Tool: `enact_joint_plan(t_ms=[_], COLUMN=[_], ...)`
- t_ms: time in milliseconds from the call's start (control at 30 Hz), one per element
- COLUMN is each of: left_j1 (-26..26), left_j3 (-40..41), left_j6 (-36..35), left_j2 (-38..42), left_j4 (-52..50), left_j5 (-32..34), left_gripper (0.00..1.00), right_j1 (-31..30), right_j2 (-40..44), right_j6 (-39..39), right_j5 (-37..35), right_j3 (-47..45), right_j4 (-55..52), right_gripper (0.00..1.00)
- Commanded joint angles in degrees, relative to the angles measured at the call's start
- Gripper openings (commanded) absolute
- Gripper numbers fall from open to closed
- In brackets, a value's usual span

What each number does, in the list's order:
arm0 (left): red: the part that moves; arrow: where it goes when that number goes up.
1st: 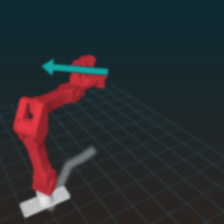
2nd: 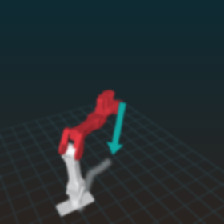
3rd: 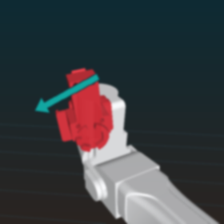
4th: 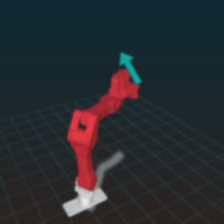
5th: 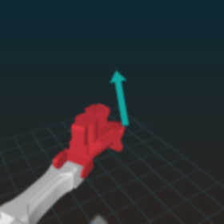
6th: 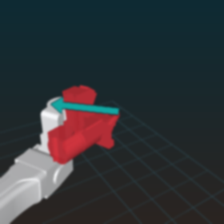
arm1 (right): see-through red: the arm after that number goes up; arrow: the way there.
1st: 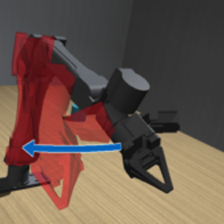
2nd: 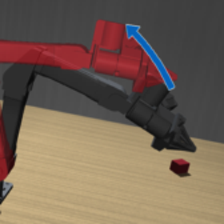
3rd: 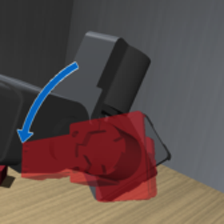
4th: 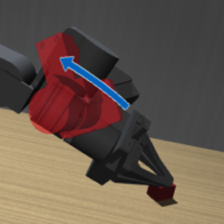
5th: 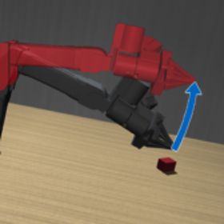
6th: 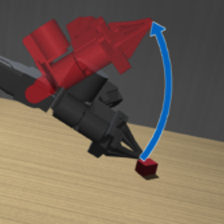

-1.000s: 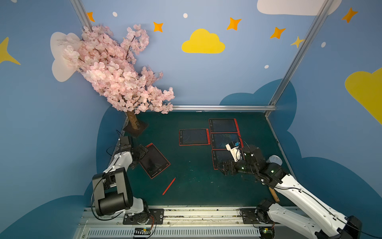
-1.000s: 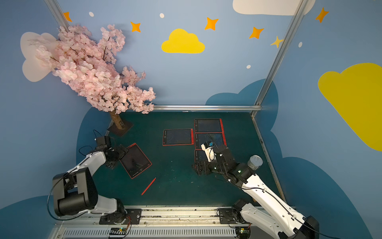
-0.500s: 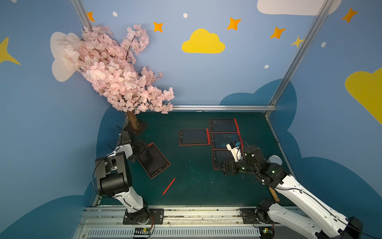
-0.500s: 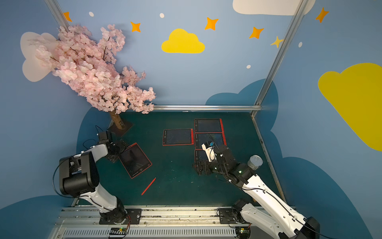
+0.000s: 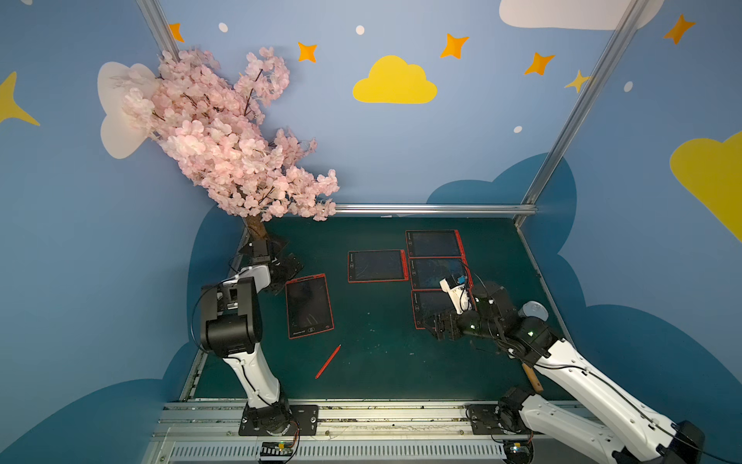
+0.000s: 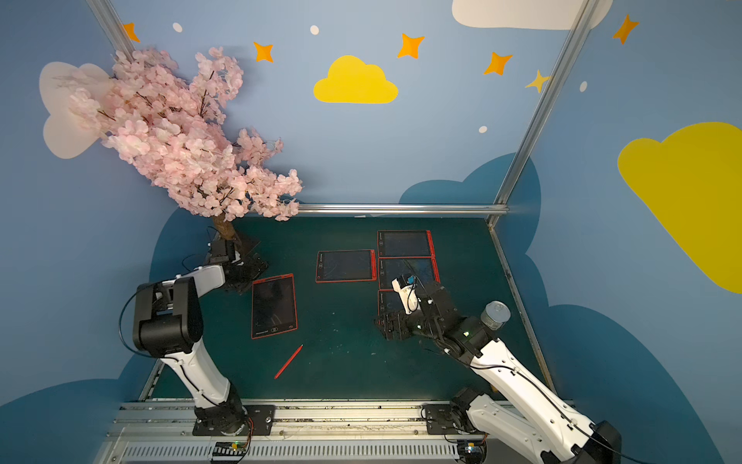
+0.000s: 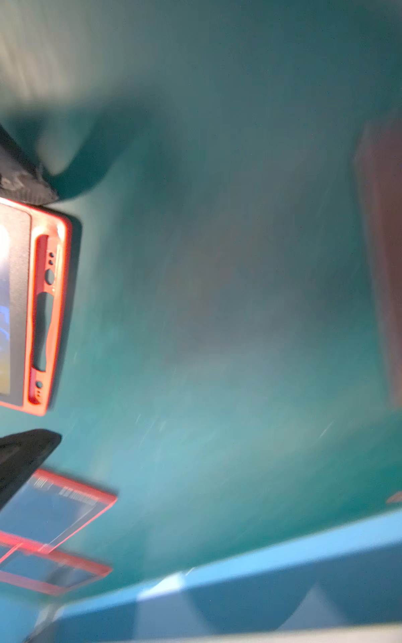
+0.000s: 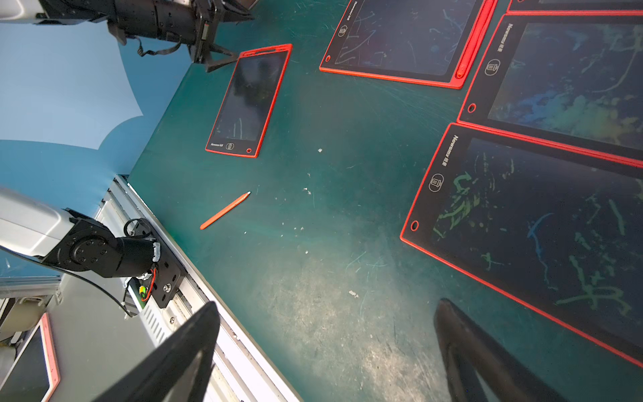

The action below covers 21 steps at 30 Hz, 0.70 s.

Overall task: Place the stylus back onto the writing tablet
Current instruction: Adjust the writing tablet at the center of the board.

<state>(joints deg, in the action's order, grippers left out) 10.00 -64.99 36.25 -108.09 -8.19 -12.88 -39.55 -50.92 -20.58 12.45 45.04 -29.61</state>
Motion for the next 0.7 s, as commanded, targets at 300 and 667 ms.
enact_joint_plan(t_ms=[300,667], left_j1=[-9.2,-11.4], left_j3=[-4.8,-5.8], left_j6=[-5.7,-9.6], left_j2=[-7.6,-6.6], left_j4=[-7.2,-8.8], left_j5=[-9.1,-11.2], left_gripper=[0.99,0.99], right_j1=[-0.4,-0.5], right_j2=[0.3,0.0], right_j6=[-0.1,-0.5], right_j5=[-0.6,-0.1], right_j3=[0.9,0.9], right_j4=[-0.7,-0.2], right_gripper=[0.95,0.95])
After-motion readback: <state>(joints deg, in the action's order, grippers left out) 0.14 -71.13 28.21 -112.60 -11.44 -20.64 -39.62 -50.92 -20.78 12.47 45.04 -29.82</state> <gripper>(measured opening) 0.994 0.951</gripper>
